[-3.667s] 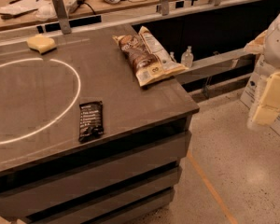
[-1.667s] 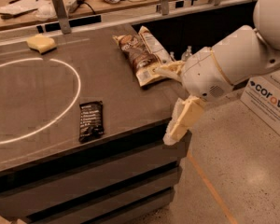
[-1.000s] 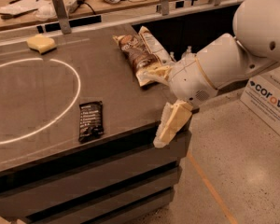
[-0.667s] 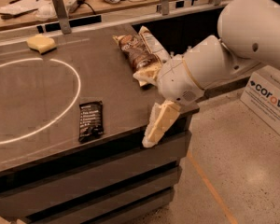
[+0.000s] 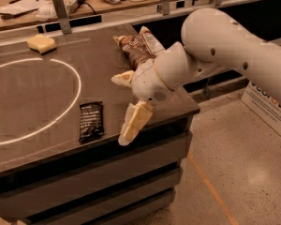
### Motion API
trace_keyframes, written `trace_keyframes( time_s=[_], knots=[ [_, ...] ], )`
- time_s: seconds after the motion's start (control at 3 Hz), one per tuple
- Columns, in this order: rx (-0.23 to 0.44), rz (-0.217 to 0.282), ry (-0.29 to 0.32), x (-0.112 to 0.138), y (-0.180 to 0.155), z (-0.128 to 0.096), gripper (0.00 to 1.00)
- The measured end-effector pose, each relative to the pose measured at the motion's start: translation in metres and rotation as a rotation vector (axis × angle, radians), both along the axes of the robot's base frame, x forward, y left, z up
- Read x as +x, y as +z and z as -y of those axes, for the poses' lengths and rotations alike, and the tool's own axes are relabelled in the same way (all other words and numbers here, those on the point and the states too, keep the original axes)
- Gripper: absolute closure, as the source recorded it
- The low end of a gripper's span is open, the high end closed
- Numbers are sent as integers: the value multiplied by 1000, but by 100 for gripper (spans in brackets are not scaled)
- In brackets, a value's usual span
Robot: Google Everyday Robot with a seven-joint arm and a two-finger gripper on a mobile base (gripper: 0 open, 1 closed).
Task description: Move rxbar chocolate near sponge
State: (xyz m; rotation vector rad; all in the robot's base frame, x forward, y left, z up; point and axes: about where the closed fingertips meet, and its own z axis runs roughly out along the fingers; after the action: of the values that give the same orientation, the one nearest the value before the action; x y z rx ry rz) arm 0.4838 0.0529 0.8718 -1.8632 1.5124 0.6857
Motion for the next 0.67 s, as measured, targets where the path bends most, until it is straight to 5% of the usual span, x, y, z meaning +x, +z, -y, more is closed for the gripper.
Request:
trace_keyframes(
  time_s=[0.67],
  knots=[
    [53,-69,2,19,-37,-50,0]
  ],
)
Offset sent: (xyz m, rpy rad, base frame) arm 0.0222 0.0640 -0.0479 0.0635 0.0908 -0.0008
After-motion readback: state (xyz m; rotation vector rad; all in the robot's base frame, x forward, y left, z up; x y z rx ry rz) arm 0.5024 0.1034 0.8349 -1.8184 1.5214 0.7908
